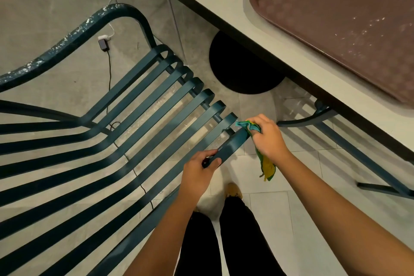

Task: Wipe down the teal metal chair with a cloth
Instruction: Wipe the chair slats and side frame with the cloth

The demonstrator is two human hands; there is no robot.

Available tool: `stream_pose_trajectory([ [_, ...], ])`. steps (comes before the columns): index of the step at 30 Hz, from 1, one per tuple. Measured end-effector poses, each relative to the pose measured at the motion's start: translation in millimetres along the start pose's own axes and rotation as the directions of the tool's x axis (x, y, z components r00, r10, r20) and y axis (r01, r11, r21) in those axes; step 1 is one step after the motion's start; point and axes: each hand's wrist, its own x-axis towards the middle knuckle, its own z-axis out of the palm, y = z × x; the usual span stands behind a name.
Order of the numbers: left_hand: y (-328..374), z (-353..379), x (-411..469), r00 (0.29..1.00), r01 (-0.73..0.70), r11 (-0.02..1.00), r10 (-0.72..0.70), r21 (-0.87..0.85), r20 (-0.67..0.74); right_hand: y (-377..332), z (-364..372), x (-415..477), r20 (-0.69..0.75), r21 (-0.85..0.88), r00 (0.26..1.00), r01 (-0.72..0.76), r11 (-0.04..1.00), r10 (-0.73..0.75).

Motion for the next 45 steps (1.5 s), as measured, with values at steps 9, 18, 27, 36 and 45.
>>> stream_pose_trajectory([
  [9, -0.1, 0.4, -1.2, 1.0, 0.004, 1.0, -0.004, -0.003, -0.008, -10.0, -3.0, -5.7, -0.044, 0.054, 0.998, -0.035, 0.998, 0.037],
  [18, -0.9, 1.1, -2.1, 1.0, -0.016, 1.0, 0.016, -0.017, -0.016, -43.6, -15.3, -18.5, 0.321, -0.529, 0.892, 0.448, 0.721, -0.319],
  [27, -0.4, 2.3, -2.4, 0.999, -0.017, 1.0, 0.017, -0.005, -0.035, -46.3, -7.8, -33.9, 0.268, -0.491, 0.908, 0.415, 0.766, -0.321],
  [36, 1.1, 2.7, -4.0, 0.999, 0.001, 1.0, -0.002, -0.022, -0.033, -10.3, -9.2, -15.7, 0.11, -0.251, 0.979, 0.194, 0.948, -0.172],
  [45, 5.3, 1.6, -6.7, 0.999, 0.008, 1.0, -0.009, -0.026, -0.031, -15.5, 3.6, -49.0, -0.067, 0.017, 0.998, -0.021, 1.0, 0.022],
])
